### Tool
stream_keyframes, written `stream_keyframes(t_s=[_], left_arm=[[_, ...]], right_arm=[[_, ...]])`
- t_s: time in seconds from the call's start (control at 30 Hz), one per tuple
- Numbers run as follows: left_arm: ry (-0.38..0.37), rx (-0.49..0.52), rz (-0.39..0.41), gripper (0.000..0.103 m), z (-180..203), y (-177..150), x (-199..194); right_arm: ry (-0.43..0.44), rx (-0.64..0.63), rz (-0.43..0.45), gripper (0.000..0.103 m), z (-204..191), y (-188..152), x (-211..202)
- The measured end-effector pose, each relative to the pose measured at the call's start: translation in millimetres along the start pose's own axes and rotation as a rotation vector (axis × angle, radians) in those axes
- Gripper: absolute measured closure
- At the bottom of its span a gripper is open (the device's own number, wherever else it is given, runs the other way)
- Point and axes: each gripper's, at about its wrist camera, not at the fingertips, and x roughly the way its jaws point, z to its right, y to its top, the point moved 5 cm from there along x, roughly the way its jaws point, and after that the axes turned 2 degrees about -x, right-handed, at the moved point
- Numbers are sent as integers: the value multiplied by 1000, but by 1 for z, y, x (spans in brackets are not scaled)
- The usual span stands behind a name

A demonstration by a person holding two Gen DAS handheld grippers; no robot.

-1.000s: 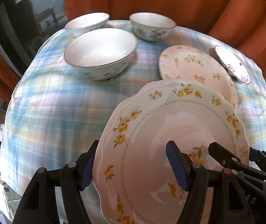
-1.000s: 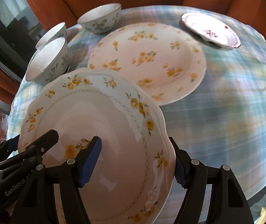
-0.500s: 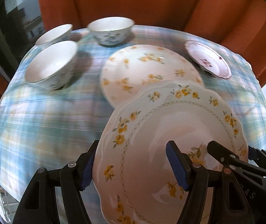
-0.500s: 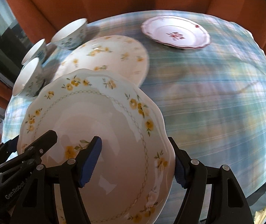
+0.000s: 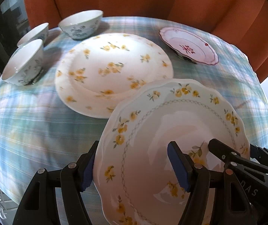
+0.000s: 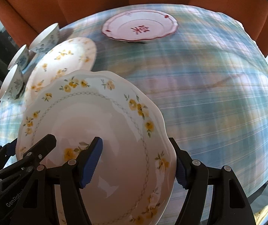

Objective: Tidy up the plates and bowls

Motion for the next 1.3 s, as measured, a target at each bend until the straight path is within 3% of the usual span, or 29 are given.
stream_keyframes(t_s=[0.47,0.77,1.0,1.07,1.17,1.3], left_arm=[[31,-42,-87,32,28,-15,29],[40,-68,-73,31,28,-10,36],[17,-39,-52,19,25,-7,19],[3,-16,-31,18,24,-3,11],[-6,10,-4,8,16,4,1],[-39,48,15,8,5,9,-7]], right_arm=[[21,-28,-59,30,43,-3,20],[11,-47,-37,32,47,2,25],[24,-5,-53,30,52,4,21],[19,22,-28,24,53,5,13],[-12,52,29,20,52,7,-4],[-45,85,70,18,39,7,-19]])
